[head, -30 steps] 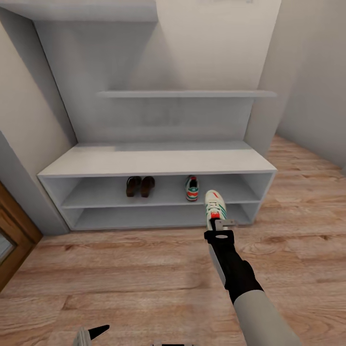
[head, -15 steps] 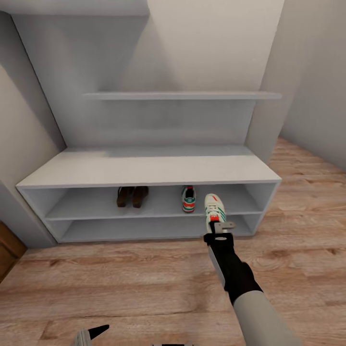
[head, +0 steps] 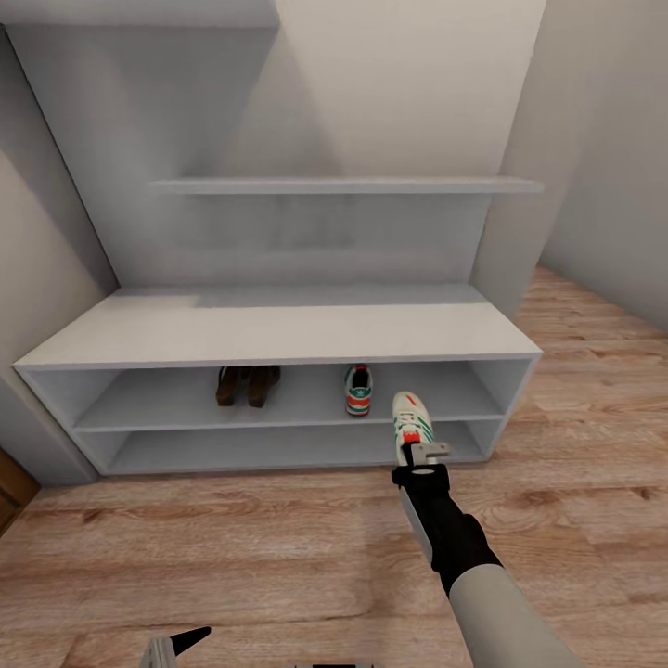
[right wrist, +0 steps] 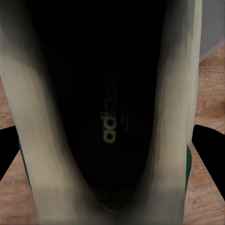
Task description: Pick up the two gym shoes and the two sandals from the corridor floor and place them onto the hallstand (shoe rack) in the corridor, making sure they are on the rack and not on the floor. Arrange them so the two gym shoes are next to each other and the two sandals are next to each other.
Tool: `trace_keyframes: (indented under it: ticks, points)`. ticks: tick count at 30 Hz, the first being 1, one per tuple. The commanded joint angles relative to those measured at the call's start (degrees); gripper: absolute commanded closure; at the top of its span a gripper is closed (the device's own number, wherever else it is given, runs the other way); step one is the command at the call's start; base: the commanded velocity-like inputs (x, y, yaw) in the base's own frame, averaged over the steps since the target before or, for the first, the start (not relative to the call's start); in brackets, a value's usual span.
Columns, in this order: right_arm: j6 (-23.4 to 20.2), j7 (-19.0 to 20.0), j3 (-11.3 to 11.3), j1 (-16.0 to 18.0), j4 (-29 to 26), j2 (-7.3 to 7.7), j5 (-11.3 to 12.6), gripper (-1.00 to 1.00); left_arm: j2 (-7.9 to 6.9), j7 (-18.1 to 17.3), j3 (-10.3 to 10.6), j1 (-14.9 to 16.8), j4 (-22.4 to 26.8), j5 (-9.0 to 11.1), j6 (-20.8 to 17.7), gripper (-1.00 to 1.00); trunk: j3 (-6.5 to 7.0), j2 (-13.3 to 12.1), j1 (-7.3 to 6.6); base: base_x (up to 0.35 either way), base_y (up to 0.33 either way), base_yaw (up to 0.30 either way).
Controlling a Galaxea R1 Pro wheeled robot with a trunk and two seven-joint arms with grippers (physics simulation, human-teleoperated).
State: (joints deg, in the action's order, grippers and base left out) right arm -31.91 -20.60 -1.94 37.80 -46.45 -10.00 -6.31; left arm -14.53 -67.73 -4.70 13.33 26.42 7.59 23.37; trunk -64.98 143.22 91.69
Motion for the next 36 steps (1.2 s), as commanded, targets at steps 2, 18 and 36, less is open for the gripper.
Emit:
trace_keyframes:
  ticks: [2, 18, 36]
  points:
    - [-0.5, 0.0, -0.1, 0.0, -0.1, 0.00, -0.6, 1.00, 0.02, -0.2, -0.1, 0.0, -0.1, 0.1, 0.3, -1.00, -0.05, 0.0, -0.01, 0.001, -0.001, 0.000]
    - [-0.5, 0.0, -0.1, 0.0, -0.1, 0.00, -0.6, 1.00, 0.03, -0.2, 0.0, 0.0, -0.1, 0.1, 0.3, -1.00, -0.05, 0.0, -0.01, 0.076, 0.000, 0.000]
    - [-0.5, -0.1, -0.1, 0.0, -0.1, 0.00, -0.7, 1.00, 0.03, -0.2, 0.1, 0.0, -0.1, 0.1, 0.2, -1.00, -0.05, 0.0, -0.01, 0.162, 0.000, 0.000]
